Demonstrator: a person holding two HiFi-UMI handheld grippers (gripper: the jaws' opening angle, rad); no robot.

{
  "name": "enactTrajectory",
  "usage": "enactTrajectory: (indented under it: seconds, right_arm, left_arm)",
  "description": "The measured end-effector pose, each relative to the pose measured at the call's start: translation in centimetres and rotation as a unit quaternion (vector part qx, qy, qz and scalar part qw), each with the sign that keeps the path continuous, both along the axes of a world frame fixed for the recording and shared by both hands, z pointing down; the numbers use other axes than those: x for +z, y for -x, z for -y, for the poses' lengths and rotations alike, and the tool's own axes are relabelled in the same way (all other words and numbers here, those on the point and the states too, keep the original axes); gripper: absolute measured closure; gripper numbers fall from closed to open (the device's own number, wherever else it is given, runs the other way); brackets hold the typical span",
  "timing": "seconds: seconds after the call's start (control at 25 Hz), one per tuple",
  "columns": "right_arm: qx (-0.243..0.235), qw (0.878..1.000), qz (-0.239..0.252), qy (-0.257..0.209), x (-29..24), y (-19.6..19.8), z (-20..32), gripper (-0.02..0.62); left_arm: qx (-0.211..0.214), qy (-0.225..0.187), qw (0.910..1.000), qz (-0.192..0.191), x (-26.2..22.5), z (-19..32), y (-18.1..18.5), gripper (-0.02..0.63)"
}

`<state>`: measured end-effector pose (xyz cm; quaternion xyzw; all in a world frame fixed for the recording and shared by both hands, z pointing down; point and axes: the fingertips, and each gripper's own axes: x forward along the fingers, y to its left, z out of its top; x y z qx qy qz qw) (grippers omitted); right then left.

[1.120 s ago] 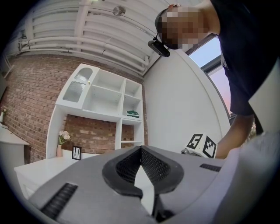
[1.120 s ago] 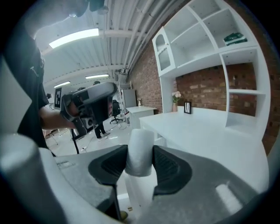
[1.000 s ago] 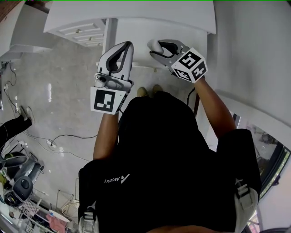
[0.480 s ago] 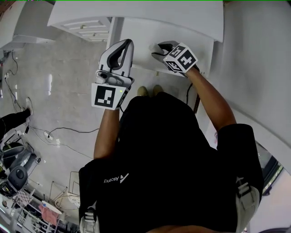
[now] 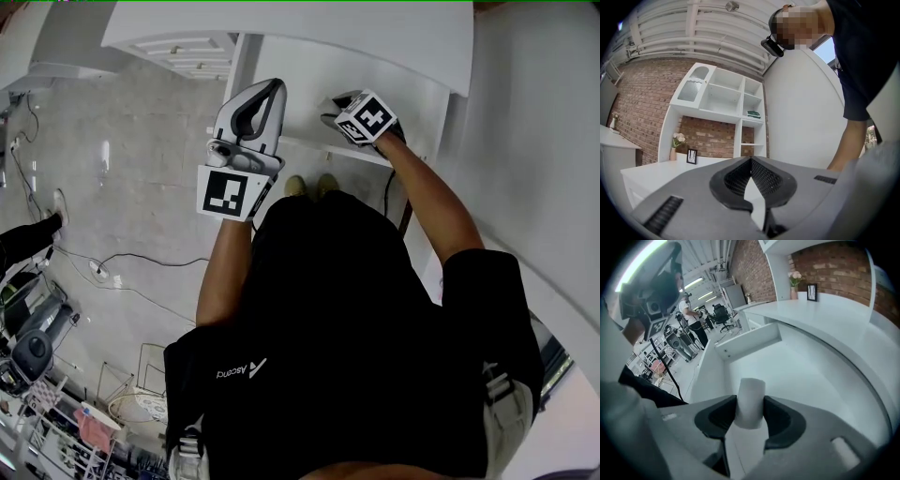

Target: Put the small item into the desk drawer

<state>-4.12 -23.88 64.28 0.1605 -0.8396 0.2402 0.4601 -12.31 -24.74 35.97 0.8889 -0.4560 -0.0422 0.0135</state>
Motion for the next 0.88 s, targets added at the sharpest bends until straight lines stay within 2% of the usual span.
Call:
enactTrajectory:
  seconds: [0.4,0.88]
  right_arm:
    - [-0.012,0.998,-0.052,0.036,4.2,-0.5,0.1,0.417]
    - [-0.032,0.994,-0.096,0.041,6.8,-0.2,-0.1,0.413]
  left_arm:
    - [-0.017,0.016,0.9997,0.003,0.8,0.5,1.0,0.607]
    - [-0.023,0.033,0.9991,0.017,1.9,0.2,1.4,0.607]
